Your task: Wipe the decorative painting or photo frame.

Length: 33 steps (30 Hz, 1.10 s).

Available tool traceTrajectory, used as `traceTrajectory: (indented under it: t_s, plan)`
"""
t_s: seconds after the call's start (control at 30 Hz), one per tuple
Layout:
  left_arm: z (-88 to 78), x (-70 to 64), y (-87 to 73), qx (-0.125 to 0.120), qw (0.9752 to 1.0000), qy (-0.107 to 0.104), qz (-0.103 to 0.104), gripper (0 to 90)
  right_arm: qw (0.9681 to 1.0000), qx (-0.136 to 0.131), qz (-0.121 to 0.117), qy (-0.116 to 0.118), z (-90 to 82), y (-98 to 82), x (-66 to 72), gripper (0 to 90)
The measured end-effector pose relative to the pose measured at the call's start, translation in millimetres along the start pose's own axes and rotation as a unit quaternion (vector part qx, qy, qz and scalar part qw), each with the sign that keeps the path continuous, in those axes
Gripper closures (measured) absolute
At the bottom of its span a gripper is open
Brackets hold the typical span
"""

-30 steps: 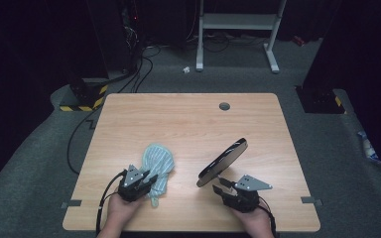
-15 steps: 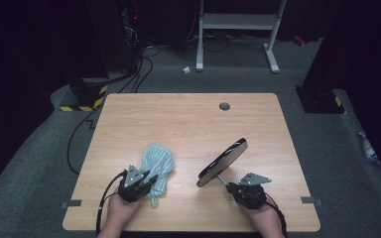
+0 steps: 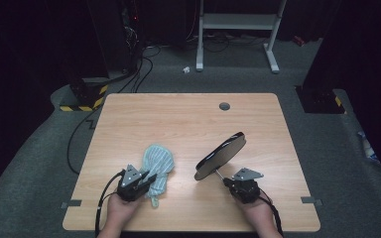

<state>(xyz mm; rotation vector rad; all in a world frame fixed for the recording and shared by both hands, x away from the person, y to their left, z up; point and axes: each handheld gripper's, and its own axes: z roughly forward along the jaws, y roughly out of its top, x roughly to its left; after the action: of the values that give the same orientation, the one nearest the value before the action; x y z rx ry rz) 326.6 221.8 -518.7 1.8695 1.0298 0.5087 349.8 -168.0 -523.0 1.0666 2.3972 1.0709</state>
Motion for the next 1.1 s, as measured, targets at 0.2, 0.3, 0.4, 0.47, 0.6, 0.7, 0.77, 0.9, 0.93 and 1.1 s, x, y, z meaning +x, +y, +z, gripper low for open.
traceTrajectory:
  t_s: [0.2,0.3,0.4,0.47,0.6,0.7,0.77,0.9,0.93,1.1]
  plan:
    - [-24.3,-17.4,19.3,-0.076,0.9953,-0.043,-0.043,74.4,0.9999,-0.001,0.008,0.010,2.3,1.6,-3.9,87.3]
    - [-40.3,-35.7,39.1,-0.124,0.9902,-0.055,-0.033,74.3,0.9999,-0.001,0.008,0.013,2.5,1.9,-4.4,87.1]
    - [-55.0,-56.5,67.4,-0.168,0.9834,-0.069,-0.003,74.3,0.9999,0.000,0.010,0.013,2.7,2.3,-4.3,87.1]
    - [-61.7,-71.4,89.3,-0.192,0.9780,-0.079,0.020,74.3,0.9999,0.000,0.009,0.012,3.3,2.9,-4.4,87.2]
    - [-57.0,-102.5,135.0,-0.205,0.9706,-0.106,0.069,74.0,0.9999,0.000,0.003,0.011,5.0,4.4,-4.3,87.4]
    - [-43.3,-124.5,164.2,-0.202,0.9689,-0.098,0.105,74.0,1.0000,-0.001,-0.001,0.010,6.1,5.2,-4.1,87.5]
    - [-33.0,-134.3,183.2,-0.192,0.9692,-0.102,0.115,74.0,0.9999,0.001,-0.003,0.010,6.2,5.4,-4.0,87.5]
    - [-12.5,-156.5,216.4,-0.156,0.9709,-0.095,0.155,74.1,0.9999,0.001,0.005,0.012,6.4,5.9,-2.9,87.5]
    - [-6.8,-161.6,221.7,-0.144,0.9718,-0.089,0.164,74.1,0.9999,0.001,0.004,0.012,6.7,6.1,-3.3,87.5]
    - [12.1,-164.2,223.0,-0.108,0.9762,-0.083,0.169,74.2,0.9999,0.000,0.000,0.015,7.3,6.4,-5.5,88.1]
